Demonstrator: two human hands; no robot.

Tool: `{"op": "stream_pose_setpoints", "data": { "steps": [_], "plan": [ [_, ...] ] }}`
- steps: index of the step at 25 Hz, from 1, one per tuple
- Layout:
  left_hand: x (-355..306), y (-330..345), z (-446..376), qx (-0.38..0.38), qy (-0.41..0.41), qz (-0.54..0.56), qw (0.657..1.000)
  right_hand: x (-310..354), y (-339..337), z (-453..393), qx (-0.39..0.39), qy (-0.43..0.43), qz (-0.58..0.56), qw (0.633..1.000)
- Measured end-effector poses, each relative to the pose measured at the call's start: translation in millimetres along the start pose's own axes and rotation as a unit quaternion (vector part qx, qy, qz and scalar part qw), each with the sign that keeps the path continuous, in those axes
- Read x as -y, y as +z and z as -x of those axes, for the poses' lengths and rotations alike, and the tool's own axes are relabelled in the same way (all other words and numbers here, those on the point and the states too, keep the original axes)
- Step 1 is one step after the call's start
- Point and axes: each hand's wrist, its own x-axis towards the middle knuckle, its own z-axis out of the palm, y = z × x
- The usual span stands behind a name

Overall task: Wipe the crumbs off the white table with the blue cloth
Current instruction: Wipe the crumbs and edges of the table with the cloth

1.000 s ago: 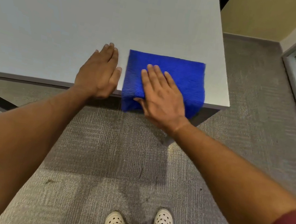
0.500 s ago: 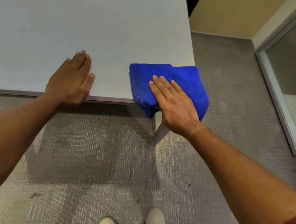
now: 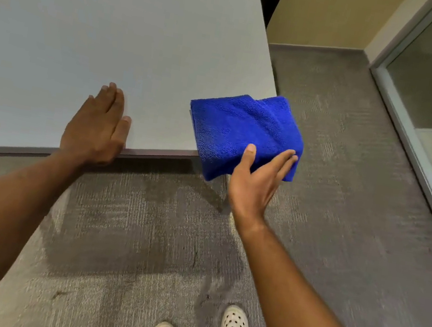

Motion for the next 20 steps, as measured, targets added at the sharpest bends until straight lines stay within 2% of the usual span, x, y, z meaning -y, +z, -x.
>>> {"op": "stream_pose_setpoints", "data": {
  "steps": [6, 11, 16, 20],
  "plan": [
    [1.3, 4.1, 0.2, -0.002, -0.005, 0.001, 1.000, 33.6, 41.5, -24.1, -0.107, 0.071, -0.080, 0.989],
    [1.7, 5.5, 0.9, -0.004, -0.004, 0.008, 1.000, 30.3, 33.1, -59.7, -0.186, 0.049, -0.026, 0.981],
    [1.3, 6.6, 0.4, -0.013, -0.006, 0.006, 1.000, 26.8, 15.4, -82.7, -0.116, -0.016, 0.144, 0.983],
    [-0.5, 6.6, 0.1, -0.011, -0.006, 0.006, 1.000, 12.2, 23.0, -43.7, -0.072, -0.136, 0.296, 0.943]
  ]
}}
